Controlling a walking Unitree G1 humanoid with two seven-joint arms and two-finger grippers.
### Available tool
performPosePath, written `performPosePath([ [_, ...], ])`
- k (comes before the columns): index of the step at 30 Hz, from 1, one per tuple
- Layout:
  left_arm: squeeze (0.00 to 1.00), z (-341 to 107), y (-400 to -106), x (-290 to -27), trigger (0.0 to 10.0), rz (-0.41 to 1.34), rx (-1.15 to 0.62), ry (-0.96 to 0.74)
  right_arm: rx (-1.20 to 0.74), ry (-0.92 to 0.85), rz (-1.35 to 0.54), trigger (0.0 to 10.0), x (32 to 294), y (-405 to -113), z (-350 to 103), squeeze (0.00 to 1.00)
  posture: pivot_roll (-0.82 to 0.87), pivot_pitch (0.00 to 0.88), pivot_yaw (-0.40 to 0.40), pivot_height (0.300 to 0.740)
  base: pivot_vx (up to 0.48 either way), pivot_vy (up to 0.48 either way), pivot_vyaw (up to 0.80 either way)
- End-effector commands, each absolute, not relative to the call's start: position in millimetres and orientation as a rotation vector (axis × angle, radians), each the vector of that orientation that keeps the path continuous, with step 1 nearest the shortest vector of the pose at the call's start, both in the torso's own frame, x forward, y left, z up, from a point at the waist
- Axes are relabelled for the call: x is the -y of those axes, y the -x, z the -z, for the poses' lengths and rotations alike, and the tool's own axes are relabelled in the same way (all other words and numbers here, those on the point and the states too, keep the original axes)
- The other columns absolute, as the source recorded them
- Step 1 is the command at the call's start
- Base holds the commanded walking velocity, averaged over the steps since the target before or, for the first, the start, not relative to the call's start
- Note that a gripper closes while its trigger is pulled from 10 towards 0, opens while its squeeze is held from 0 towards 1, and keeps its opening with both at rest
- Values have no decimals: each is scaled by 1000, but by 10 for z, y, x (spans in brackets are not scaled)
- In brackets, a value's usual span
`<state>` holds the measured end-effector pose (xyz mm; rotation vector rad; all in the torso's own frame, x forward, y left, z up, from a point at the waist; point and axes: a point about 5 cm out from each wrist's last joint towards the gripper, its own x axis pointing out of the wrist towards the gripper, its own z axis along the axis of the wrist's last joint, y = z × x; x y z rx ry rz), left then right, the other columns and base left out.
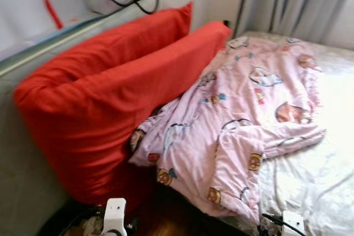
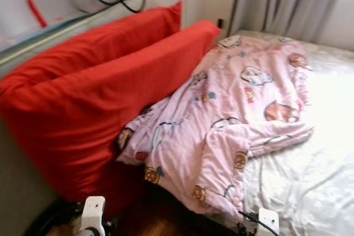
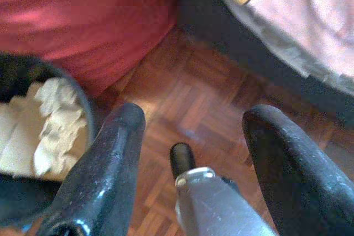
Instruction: Clean up the room
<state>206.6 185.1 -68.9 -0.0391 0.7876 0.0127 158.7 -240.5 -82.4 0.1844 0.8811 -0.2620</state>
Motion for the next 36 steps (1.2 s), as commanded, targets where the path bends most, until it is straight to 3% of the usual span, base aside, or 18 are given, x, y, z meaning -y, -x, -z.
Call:
performPosePath([
  [1, 0, 687, -2050, -1940, 10000, -56, -789, 42, -858, -205, 268, 10000, 2385, -1641, 805, 0, 58, 75, 15, 740, 292, 0, 0],
  [13, 0, 614, -2153, -1911, 10000, -16, -723, 36, -801, -219, 271, 10000, 2398, -1707, 760, 0, 43, 53, 23, 740, 131, 0, 0],
  [23, 0, 326, -2423, -1983, 10000, -53, -465, 98, -611, -182, 130, 10000, 2403, -2028, 533, 0, 50, 49, 16, 740, 0, 0, 0],
  [28, 0, 122, -2542, -1960, 10000, -54, -296, 105, -459, -188, 77, 10000, 2013, -2381, 357, 0, 40, 84, 17, 740, 0, 0, 0],
  [36, 0, -111, -2548, -1899, 10000, 23, -133, 69, -222, -138, 33, 10000, 1962, -2539, 72, 0, 19, 98, 20, 740, 0, 0, 0],
])
